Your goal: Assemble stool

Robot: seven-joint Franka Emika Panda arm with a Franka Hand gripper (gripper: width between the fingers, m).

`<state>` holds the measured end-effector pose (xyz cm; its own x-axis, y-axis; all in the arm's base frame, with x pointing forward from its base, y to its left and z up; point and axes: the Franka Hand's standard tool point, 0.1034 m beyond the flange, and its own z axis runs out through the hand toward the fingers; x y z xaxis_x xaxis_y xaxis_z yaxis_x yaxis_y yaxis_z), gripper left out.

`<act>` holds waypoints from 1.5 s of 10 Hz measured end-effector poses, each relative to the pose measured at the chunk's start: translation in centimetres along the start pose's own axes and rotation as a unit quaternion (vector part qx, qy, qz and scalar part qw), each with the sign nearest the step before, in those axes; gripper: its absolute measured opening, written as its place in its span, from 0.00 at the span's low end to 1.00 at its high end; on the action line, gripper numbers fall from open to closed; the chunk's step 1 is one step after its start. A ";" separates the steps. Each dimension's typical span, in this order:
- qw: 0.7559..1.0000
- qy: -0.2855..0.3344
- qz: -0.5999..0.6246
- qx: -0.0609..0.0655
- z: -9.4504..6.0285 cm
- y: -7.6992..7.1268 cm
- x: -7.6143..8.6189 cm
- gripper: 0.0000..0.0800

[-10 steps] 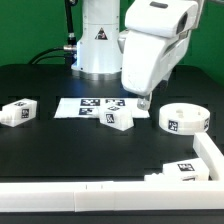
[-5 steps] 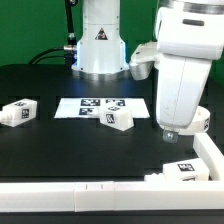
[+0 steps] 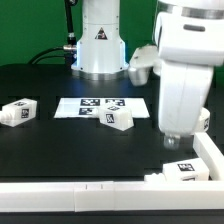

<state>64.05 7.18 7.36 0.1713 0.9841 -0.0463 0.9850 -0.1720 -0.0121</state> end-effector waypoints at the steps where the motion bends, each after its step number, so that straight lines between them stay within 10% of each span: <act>1: 1.000 0.010 -0.010 -0.017 0.2 0.0 0.3 0.81; 5: 1.000 0.005 -0.013 -0.002 1.5 -0.9 1.1 0.81; 14: 0.999 0.021 -0.026 -0.019 4.2 -1.1 3.3 0.80; 15: 0.999 0.021 -0.026 -0.019 4.2 -1.1 3.2 0.58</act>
Offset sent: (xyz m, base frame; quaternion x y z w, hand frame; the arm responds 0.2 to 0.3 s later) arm 0.0000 0.0000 0.0000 0.0000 0.0000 0.0000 1.0000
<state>63.44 10.38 3.04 0.1197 0.9928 -0.0043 0.9925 -0.1196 0.0250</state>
